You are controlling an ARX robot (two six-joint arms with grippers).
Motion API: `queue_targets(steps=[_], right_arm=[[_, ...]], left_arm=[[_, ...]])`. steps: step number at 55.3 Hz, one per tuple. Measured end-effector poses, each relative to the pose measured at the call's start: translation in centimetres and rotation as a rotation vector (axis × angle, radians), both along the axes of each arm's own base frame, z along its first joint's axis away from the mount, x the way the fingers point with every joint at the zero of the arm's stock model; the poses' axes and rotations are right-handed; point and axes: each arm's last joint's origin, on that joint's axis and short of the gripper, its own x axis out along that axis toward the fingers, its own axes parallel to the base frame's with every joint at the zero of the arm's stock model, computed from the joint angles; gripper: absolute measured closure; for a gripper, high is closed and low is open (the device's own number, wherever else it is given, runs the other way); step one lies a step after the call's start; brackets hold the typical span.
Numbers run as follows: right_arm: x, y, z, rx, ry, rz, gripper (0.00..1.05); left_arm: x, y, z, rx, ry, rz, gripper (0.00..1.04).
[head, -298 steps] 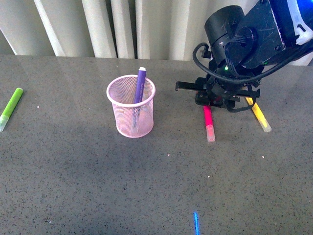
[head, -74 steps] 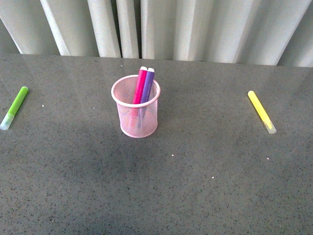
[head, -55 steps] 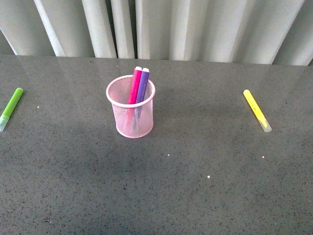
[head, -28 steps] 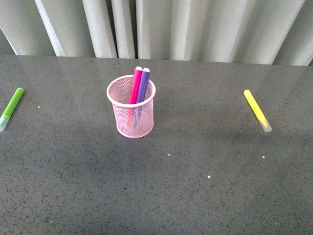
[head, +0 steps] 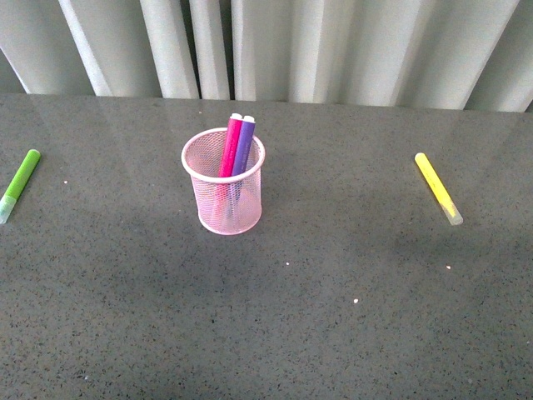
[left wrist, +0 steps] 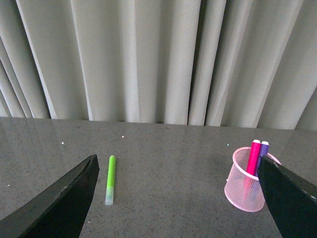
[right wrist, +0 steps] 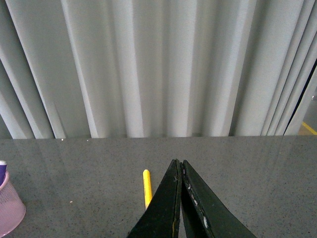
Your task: Insert purple and pink pens into pink cup
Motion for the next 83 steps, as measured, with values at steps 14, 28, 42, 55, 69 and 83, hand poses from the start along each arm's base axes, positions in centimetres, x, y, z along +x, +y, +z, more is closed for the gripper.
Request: queue_targets(steps=[14, 28, 42, 55, 69, 83], right_arm=[[-0.9, 0.0, 0.2, 0.0, -0.007, 0.0, 1.01], [-1.6, 0.0, 0.3, 0.0, -0.01, 0.0, 1.01], [-2.1, 0.0, 0.3, 0.0, -0.011, 0.0, 1.01], [-2.5, 0.0, 0.2, 0.0, -0.011, 0.0, 1.01], [-3.6, 0.0, 0.0, 0.001, -0.008, 0.0, 1.01], [-3.6, 0.0, -0.1, 0.001, -0.005, 0.0, 0.95]], left_arm=[[0.0, 0.0, 0.0, 0.0, 0.0, 0.0, 0.07], [0.0, 0.0, 0.0, 0.0, 0.0, 0.0, 0.07], [0.0, 0.0, 0.0, 0.0, 0.0, 0.0, 0.07], [0.0, 0.0, 0.0, 0.0, 0.0, 0.0, 0.07], [0.0, 0.0, 0.0, 0.0, 0.0, 0.0, 0.07], [0.0, 0.0, 0.0, 0.0, 0.0, 0.0, 0.07]])
